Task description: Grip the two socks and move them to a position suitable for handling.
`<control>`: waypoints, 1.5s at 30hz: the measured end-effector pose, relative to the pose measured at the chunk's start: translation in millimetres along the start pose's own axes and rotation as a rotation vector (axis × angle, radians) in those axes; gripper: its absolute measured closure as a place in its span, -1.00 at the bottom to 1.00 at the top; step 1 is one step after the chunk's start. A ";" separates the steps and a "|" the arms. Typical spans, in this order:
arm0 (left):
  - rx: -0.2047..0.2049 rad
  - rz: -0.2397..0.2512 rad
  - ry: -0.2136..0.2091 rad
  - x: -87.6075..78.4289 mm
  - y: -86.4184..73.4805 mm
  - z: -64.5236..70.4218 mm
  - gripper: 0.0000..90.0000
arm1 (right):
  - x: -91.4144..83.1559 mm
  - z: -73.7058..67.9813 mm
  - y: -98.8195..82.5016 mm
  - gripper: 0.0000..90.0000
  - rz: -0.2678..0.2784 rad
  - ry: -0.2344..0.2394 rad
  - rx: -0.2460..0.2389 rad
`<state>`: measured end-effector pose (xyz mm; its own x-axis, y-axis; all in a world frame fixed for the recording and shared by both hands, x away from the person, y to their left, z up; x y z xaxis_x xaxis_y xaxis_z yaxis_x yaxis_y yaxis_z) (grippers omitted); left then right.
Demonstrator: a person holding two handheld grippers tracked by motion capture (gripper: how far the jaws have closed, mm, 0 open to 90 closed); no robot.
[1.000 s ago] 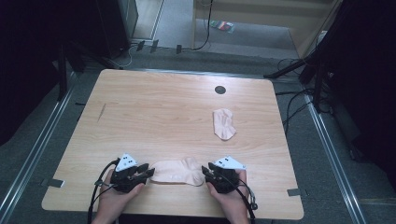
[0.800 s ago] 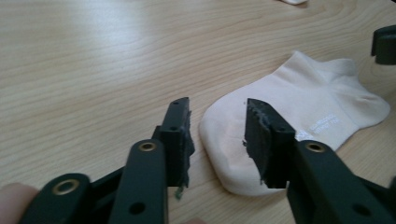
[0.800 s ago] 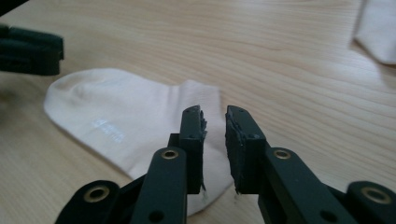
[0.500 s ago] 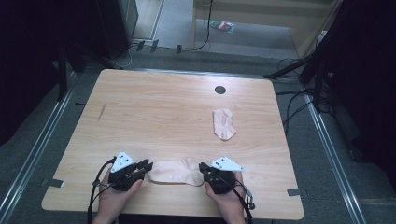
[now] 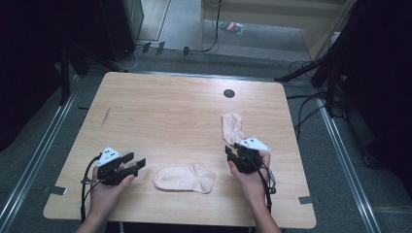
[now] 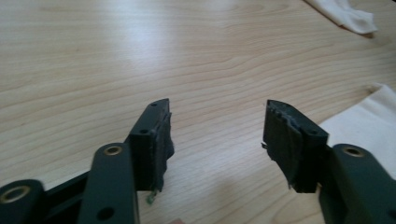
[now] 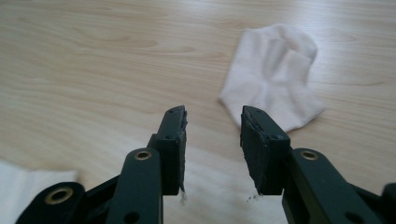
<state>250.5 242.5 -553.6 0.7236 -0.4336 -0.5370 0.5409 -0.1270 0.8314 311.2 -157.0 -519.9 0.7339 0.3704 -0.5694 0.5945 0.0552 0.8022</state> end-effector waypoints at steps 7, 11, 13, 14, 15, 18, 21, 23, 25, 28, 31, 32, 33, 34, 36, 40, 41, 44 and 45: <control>-0.029 0.015 0.032 -0.1 2.2 -5.7 -0.34 | 28.6 16.5 15.7 0.26 -0.026 -0.091 0.009; -0.042 0.017 0.059 -1.0 4.0 -7.6 -0.52 | 41.3 21.9 21.3 0.22 -0.032 -0.106 0.039; -0.050 0.021 0.073 -2.1 5.1 -8.9 -0.66 | 46.5 24.6 23.7 0.22 -0.026 -0.111 0.055; -0.052 0.027 0.080 -2.7 5.4 -9.4 -0.71 | 48.8 25.6 24.4 0.22 -0.023 -0.103 0.063; -0.053 0.036 0.080 -3.4 5.7 -9.8 -0.72 | 51.1 26.1 24.7 0.22 -0.018 -0.101 0.067; -0.050 0.062 0.082 -5.3 6.7 -10.5 -0.79 | 59.8 26.6 23.6 0.19 -0.032 -0.112 0.061; -0.049 0.081 0.086 -6.0 7.3 -10.7 -0.79 | 67.4 25.9 23.6 0.17 -0.027 -0.121 0.069; -0.050 0.075 0.084 -4.8 6.8 -11.3 -0.79 | 71.2 25.6 24.4 0.17 -0.024 -0.142 0.067; -0.055 0.071 0.086 -3.6 5.9 -11.9 -0.79 | 75.5 27.0 24.6 0.19 -0.032 -0.156 0.076; -0.063 0.060 0.081 -2.6 5.3 -12.2 -0.79 | 78.2 29.0 23.9 0.39 -0.047 -0.166 0.092; -0.066 0.056 0.079 -2.5 4.5 -12.4 -0.76 | 77.7 28.9 23.1 0.80 -0.061 -0.182 0.096; -0.065 0.055 0.078 -2.8 4.4 -12.5 -0.75 | 76.5 28.5 23.0 0.93 -0.069 -0.190 0.099; -0.065 0.054 0.078 -2.8 4.5 -12.6 -0.75 | 75.7 28.7 23.1 0.98 -0.072 -0.196 0.099; -0.066 0.055 0.078 -2.7 4.5 -12.5 -0.74 | 74.8 28.7 23.6 1.00 -0.069 -0.194 0.106; -0.062 0.053 0.081 -2.1 4.5 -12.3 -0.73 | 71.0 27.3 25.3 1.00 -0.068 -0.189 0.106; -0.056 0.053 0.079 -1.6 4.5 -10.9 -0.72 | 59.0 17.3 31.0 1.00 -0.030 -0.156 0.093; -0.056 0.053 0.079 -1.4 4.4 -10.7 -0.72 | 55.5 14.2 32.6 1.00 -0.020 -0.148 0.089; -0.057 0.053 0.077 -1.1 4.4 -10.3 -0.71 | 45.8 4.7 36.8 1.00 0.000 -0.120 0.075; -0.055 0.051 0.077 -1.1 4.3 -10.3 -0.71 | 43.0 1.4 38.2 1.00 0.007 -0.113 0.070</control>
<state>256.5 251.7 -550.8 0.7801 -0.3685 -0.5056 0.5242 -0.0562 0.8498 365.9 -140.2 -514.0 0.7681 0.2639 -0.5834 0.6077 -0.0134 0.7941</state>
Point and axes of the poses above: each handheld gripper's, and its own axes: x roughly forward along the jaws, y roughly out of its top, z roughly to its right, the point moved 1 cm from there along x, roughly forward along the jaws, and after that the axes turned 6 degrees about x, right-handed, at the moved point
